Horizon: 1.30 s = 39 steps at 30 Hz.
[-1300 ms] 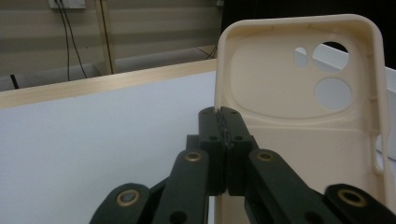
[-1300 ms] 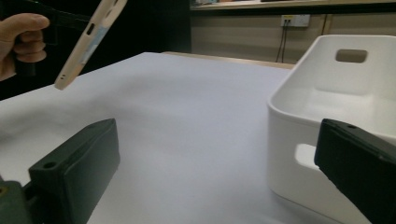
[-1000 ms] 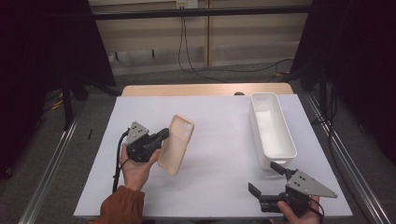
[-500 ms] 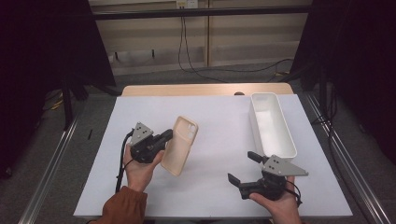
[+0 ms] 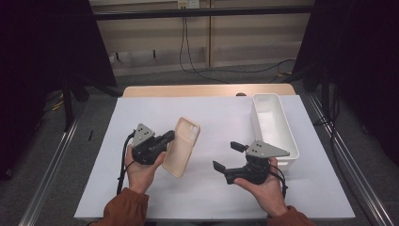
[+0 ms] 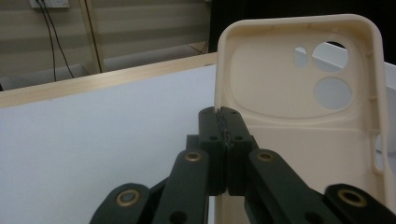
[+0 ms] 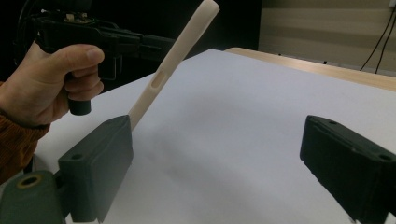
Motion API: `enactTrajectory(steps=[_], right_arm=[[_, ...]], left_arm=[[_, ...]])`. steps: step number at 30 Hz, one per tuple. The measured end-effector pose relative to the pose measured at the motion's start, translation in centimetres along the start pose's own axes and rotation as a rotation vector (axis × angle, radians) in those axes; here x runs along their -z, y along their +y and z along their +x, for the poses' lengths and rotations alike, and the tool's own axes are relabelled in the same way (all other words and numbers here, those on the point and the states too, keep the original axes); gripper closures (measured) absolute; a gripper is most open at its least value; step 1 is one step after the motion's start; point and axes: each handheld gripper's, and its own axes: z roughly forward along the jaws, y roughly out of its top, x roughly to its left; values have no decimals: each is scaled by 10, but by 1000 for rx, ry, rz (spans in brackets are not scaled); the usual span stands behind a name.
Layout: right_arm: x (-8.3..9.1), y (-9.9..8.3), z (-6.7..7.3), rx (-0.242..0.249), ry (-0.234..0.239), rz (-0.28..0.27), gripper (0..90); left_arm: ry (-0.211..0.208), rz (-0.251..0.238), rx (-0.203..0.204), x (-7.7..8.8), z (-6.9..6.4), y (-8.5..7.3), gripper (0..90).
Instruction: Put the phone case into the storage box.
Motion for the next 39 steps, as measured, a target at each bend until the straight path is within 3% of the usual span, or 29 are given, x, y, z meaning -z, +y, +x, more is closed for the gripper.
enactTrajectory(steps=[10, 17, 27, 39], right_arm=[[-20, 19, 1, -15, 32, 4, 142], [-30, 28, 3, 4, 49, -13, 177], [-41, 44, 4, 27, 63, -32, 289], [-57, 52, 1, 26, 62, 0, 428]], left_arm=[[-1, 2, -1, -1, 0, 0, 889], [-3, 2, -3, -1, 0, 0, 889], [-2, 1, 0, -2, -1, 0, 889], [-3, 7, -13, -2, -1, 0, 889]])
